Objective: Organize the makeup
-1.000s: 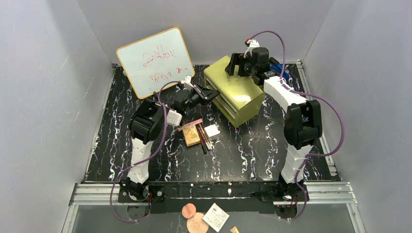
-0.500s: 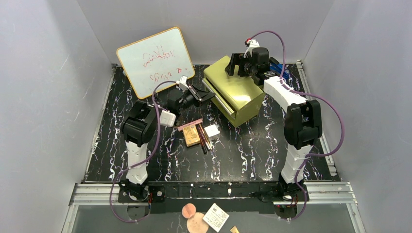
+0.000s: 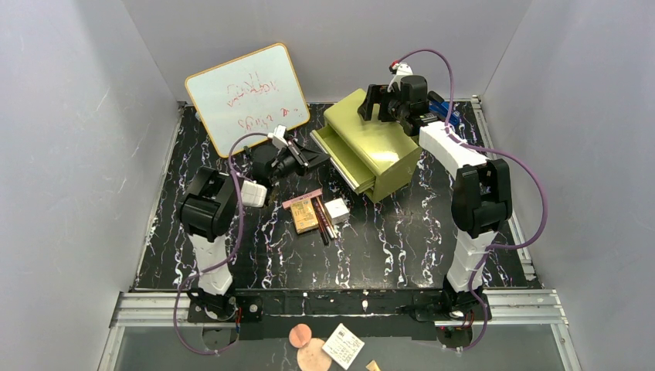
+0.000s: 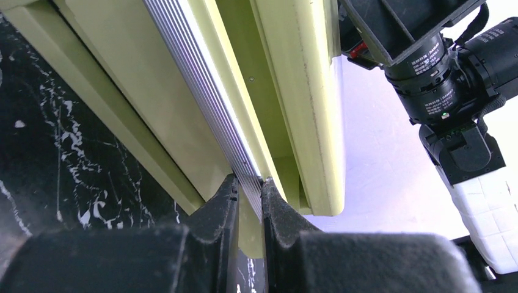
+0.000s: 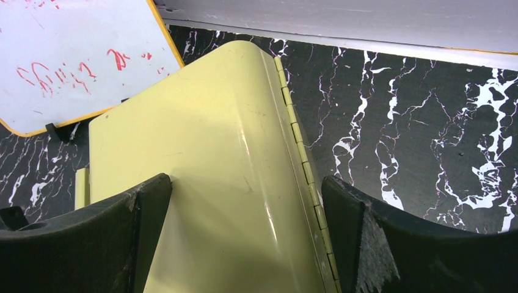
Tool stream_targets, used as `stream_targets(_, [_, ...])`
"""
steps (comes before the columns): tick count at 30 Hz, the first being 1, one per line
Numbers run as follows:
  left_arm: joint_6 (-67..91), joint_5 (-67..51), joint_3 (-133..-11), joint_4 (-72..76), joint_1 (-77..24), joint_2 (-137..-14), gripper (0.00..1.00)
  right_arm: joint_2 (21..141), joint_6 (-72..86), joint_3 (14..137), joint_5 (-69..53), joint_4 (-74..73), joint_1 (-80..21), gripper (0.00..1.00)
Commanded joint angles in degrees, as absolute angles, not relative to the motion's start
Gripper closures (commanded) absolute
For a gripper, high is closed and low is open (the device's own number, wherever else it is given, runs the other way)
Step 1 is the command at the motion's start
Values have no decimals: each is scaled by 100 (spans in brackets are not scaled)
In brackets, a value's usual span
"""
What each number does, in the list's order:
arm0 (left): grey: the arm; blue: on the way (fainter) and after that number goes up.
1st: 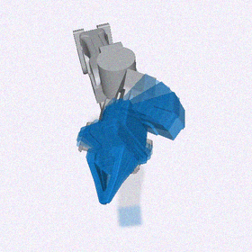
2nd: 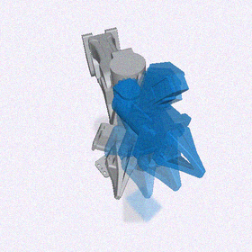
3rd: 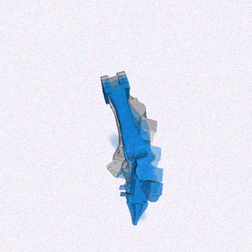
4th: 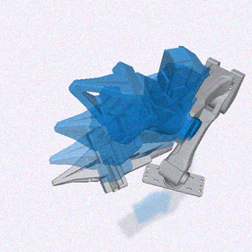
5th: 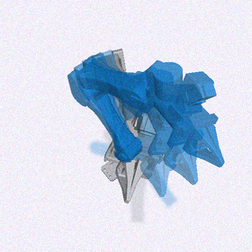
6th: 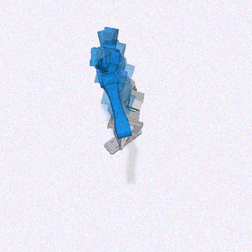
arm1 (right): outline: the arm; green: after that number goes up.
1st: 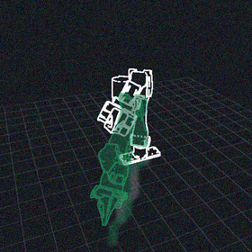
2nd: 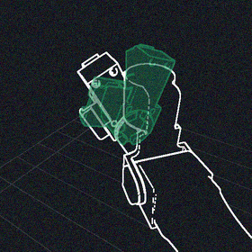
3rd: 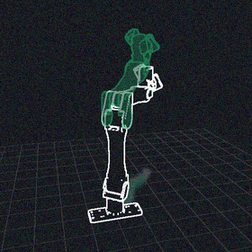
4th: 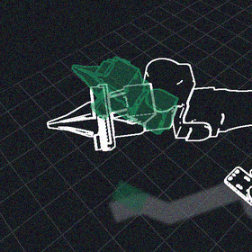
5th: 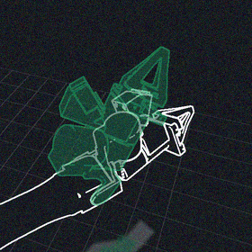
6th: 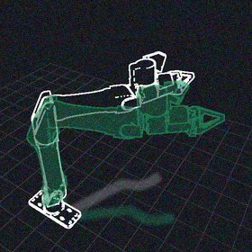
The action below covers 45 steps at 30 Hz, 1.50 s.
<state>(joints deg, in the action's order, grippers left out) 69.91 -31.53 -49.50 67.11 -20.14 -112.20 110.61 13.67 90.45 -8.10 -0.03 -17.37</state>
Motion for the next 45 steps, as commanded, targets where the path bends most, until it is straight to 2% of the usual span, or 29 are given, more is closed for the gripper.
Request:
stream_targets(1, [6290,-2816,-4683,6672,-1641,-10758,100,11625,853,8597,-325,-1564,-1687,1])
stream_targets(18, [5971,-3065,-4171,6100,-1317,-10274,100,11593,869,8536,-376,-1538,-1688,1])
stream_targets(19, [5952,-3059,-4174,6062,-1317,-10240,94,11591,862,8535,-378,-1539,-1688,1])
stream_targets(21, [5962,-3096,-4226,6058,-1318,-10226,67,11599,867,8535,-389,-1541,-1687,1])
stream_targets(23, [5981,-3129,-4285,6070,-1315,-10181,45,11609,872,8548,-403,-1546,-1687,1])
stream_targets(25, [6030,-3148,-4380,6062,-1314,-10089,32,11602,886,8544,-406,-1547,-1687,1])
stream_targets(27, [5953,-3161,-4526,5944,-1337,-9922,25,11594,888,8546,-403,-1541,-1687,1])
stream_targets(29, [5273,-2947,-4924,4885,-1450,-9648,16,11609,893,8551,-410,-1552,-1686,1])
stream_targets(30, [4813,-2705,-5223,4103,-1597,-9509,6,11615,899,8560,-413,-1555,-1687,1])
stream_targets(33, [3750,-1995,-6370,1836,-1974,-9521,1,11611,938,8566,-417,-1548,-1685,1])
stream_targets(37, [3493,-1684,-7723,40,-2206,-10114,2,11602,982,8555,-428,-1528,-1683,1])
stream_targets(39, [3355,-1490,-8288,-582,-2295,-10330,2,11582,982,8537,-426,-1523,-1687,1])
stream_targets(45, [3500,-635,-8821,-1675,-2392,-10491,1,11516,923,8450,-325,-1473,-1689,1])
